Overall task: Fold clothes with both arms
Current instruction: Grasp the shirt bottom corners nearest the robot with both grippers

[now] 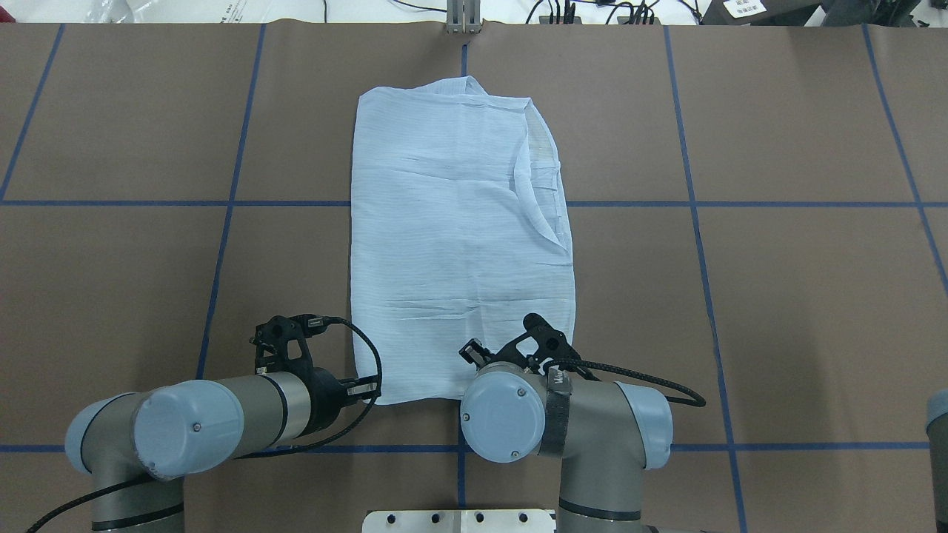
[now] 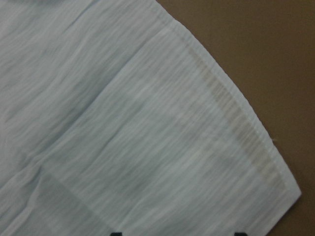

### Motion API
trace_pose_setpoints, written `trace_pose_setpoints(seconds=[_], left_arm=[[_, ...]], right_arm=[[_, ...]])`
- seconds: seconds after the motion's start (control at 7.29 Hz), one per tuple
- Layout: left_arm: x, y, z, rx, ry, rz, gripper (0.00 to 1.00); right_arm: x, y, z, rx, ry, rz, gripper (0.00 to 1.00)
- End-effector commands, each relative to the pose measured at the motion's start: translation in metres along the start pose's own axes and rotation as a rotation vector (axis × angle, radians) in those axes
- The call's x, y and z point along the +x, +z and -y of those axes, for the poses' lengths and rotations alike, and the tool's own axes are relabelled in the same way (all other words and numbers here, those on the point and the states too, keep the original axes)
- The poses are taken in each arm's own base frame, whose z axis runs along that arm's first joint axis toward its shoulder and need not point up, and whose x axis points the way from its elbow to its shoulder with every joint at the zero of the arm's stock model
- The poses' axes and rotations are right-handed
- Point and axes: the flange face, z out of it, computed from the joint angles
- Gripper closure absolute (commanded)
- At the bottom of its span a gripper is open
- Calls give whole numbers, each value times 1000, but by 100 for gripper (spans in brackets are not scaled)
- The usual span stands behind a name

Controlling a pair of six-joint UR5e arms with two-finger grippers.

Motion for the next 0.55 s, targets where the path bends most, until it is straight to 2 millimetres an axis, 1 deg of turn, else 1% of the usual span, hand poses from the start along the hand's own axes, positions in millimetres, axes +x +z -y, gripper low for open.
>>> trace_pose_setpoints(seconds=[0.0, 0.14, 0.27, 0.41], left_arm=[[0, 0, 0, 2, 0, 0, 100], [0, 0, 0, 1, 1, 0, 100], [1, 0, -1, -1, 2, -1, 100], [1, 0, -1, -1, 2, -1, 100]], right_arm=[[-1, -5, -7, -7, 15, 8, 67], [2, -4, -11, -9, 20, 4, 71], [4, -4, -14, -11, 18, 3, 71], [2, -6, -13, -12, 20, 5, 88]])
